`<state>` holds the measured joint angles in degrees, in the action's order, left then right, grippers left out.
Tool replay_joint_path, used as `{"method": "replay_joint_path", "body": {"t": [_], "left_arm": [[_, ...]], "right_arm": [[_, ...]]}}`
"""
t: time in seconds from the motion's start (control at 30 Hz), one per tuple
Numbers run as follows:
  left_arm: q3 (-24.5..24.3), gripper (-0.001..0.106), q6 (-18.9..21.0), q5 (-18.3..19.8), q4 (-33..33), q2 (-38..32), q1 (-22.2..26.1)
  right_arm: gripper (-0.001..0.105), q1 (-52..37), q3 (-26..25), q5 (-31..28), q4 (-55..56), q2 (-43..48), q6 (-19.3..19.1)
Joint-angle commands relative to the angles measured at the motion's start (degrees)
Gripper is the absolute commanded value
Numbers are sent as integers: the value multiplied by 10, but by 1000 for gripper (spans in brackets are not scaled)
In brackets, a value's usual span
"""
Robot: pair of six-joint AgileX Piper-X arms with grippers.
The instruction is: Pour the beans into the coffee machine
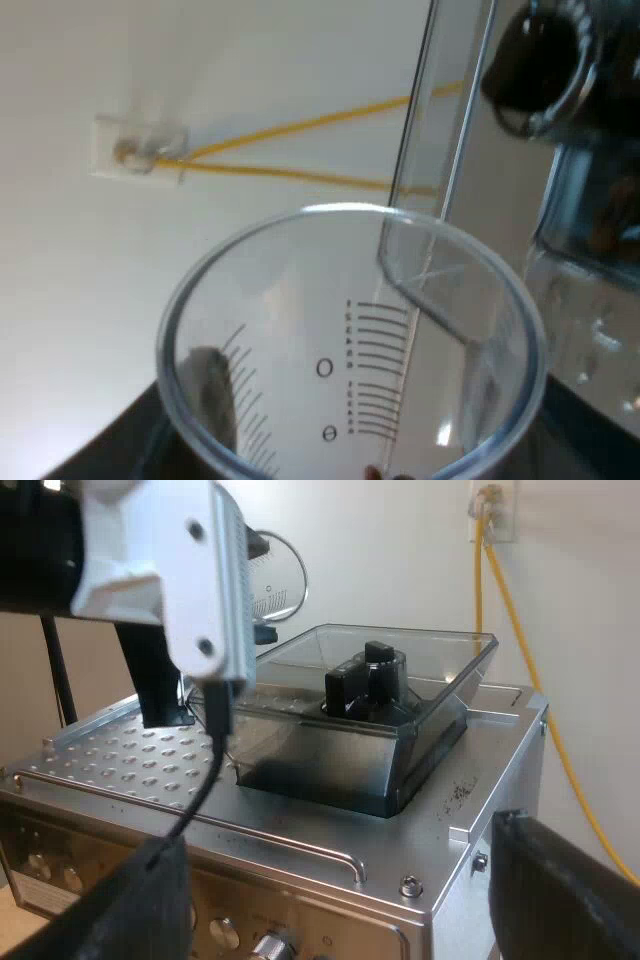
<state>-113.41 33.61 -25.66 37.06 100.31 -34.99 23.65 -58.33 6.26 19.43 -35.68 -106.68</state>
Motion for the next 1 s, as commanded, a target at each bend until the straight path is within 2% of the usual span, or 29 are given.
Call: {"method": "replay_joint_path", "body": {"t": [0.03,0.23,0.6,0.73,0.8,1.0], "left_arm": [[-4,30,-44,-22,-14,-2,-2],[-4,30,-136,-22,-14,-2,-2],[-4,30,-250,-16,-14,-1,-2],[-4,30,-344,-10,-14,-1,-2],[-4,30,-363,-8,-14,-1,-2],[-4,30,-379,12,-14,-1,-2]], "right_arm": [[64,0,-8,0,-6,5,-7],[64,0,-8,0,-6,5,-7],[64,0,-8,0,-6,5,0],[64,0,-8,1,-6,5,0],[64,0,-8,1,-6,5,0],[64,0,-8,3,-6,5,0]]}}
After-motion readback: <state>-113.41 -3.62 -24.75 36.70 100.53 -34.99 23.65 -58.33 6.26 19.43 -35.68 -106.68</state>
